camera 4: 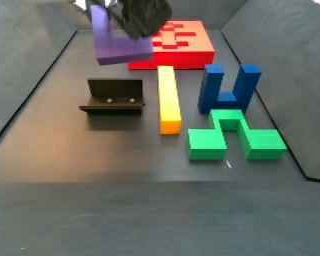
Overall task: Pick up the purple object. Move up. Place the purple object on the fixture. Regrasp the purple object. Move to above the board. Insert the purple object.
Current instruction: Place the purple object on the fixture.
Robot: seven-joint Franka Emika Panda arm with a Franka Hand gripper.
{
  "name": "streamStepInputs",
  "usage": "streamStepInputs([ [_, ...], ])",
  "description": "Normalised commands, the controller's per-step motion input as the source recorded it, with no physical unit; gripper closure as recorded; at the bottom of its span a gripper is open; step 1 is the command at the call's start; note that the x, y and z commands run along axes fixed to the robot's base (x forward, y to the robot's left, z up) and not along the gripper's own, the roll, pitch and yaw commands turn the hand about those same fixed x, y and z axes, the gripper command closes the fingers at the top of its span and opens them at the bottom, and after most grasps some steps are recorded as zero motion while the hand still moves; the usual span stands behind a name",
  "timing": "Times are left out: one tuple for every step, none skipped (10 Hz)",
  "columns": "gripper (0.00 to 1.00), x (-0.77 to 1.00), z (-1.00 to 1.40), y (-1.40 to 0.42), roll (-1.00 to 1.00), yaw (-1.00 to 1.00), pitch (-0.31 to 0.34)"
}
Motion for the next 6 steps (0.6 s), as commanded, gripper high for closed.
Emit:
streamStepInputs([
  [1.00,0.40,-0.30,0.30,-0.42,-0.22,0.000],
  [1.00,0.17,-0.41,0.11,-0.18,-0.26,-0.246],
  [1.00,0.09,-0.35,0.00,0.00,-0.44,-0.337],
  [1.00,0.18,-0.26,0.00,0.01,-0.46,-0.063],
  [1.00,0.22,-0.25,0.00,0.01,-0.41,0.000],
  [1.00,0.00,-0.12,0.00,0.02,-0.09,0.000],
])
